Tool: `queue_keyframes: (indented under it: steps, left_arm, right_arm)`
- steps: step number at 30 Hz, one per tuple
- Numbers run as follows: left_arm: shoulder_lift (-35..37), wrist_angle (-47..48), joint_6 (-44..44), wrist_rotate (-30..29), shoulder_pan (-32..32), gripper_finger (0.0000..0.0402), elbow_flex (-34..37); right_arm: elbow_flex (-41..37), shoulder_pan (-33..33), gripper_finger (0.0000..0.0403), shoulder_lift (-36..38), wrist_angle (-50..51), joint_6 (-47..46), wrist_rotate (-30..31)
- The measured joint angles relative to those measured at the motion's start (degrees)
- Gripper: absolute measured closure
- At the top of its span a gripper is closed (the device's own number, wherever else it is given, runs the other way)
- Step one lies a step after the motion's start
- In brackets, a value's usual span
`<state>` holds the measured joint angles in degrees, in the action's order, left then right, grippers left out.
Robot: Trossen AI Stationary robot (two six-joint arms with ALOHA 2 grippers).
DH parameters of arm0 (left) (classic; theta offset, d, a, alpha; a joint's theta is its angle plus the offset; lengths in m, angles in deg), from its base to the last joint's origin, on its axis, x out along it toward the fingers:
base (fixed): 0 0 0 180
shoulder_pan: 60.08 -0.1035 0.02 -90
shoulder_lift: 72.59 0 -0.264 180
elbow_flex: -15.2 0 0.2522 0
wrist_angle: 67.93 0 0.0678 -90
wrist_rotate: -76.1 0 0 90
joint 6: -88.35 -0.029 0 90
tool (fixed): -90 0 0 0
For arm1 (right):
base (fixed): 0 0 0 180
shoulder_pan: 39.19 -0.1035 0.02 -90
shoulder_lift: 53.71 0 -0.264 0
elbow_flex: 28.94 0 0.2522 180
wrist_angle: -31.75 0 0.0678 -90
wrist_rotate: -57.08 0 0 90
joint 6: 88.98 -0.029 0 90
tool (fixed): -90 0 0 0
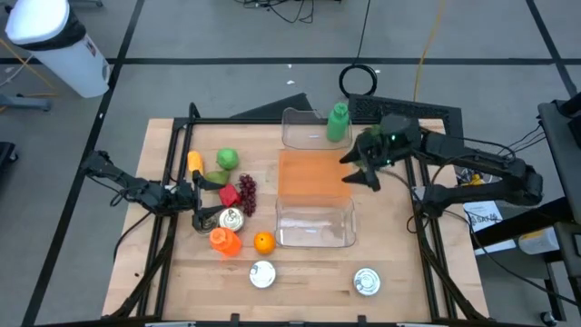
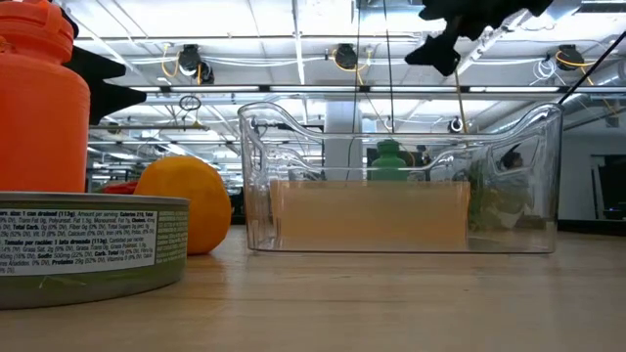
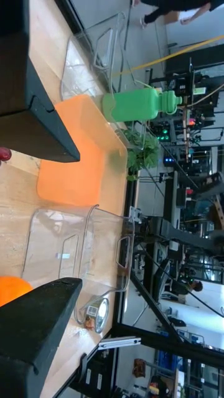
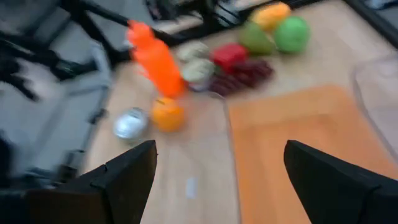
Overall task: Pick & Place Food Item
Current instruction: Adjust the pot of plants on the table
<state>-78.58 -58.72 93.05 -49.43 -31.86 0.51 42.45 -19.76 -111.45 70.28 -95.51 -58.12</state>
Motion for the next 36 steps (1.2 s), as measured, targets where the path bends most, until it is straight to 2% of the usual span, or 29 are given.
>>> queue_keyframes:
  steps: [2, 3, 6, 10, 16, 18, 21, 26, 28, 31, 36]
  left_arm:
    - [0.0, 0.0, 0.0, 0.0, 0.0, 0.0068, 0.0]
    - [0.0, 0.0, 0.0, 0.0, 0.0, 0.0069, 0.0]
    - [0.0, 0.0, 0.0, 0.0, 0.0, 0.0068, 0.0]
    - [0.0, 0.0, 0.0, 0.0, 0.0, 0.0069, 0.0]
    - [0.0, 0.0, 0.0, 0.0, 0.0, 0.0068, 0.0]
    - [0.0, 0.0, 0.0, 0.0, 0.0, 0.0069, 0.0]
    - [0.0, 0.0, 0.0, 0.0, 0.0, 0.0069, 0.0]
    - [0.0, 0.0, 0.0, 0.0, 0.0, 0.0068, 0.0]
    - [0.0, 0.0, 0.0, 0.0, 0.0, 0.0069, 0.0]
    - [0.0, 0.0, 0.0, 0.0, 0.0, 0.0069, 0.0]
    - [0.0, 0.0, 0.0, 0.0, 0.0, 0.0068, 0.0]
  right_arm:
    - [-0.3, -2.7, 0.0072, 0.0, 2.1, 0.4, 6.8]
    - [-0.9, -3.8, 0.0072, 0.0, 2.2, 0.1, 8.0]
    - [-3.6, -7.2, 0.0072, 0.0, 0.6, -3.0, 5.0]
    - [-8.0, -12.9, 0.0072, 0.0, -7.8, -8.2, -0.6]
    - [-9.9, -21.4, 0.0072, 0.0, -18.0, -9.9, 1.0]
    - [-9.5, -22.9, 0.0072, 0.4, -16.1, -9.8, 7.1]
    - [-9.5, -23.2, 0.0072, 1.5, -8.5, -8.4, 20.4]
    - [-9.5, -20.5, 0.0072, 2.6, 13.0, -12.2, 52.2]
    - [-9.5, -17.8, 0.0072, 2.6, 20.1, -16.5, 60.7]
    - [-9.7, -12.0, 0.0074, 2.5, 25.3, -21.5, 63.4]
    - [-13.9, -2.5, 0.0085, 2.3, 17.3, -18.5, 59.3]
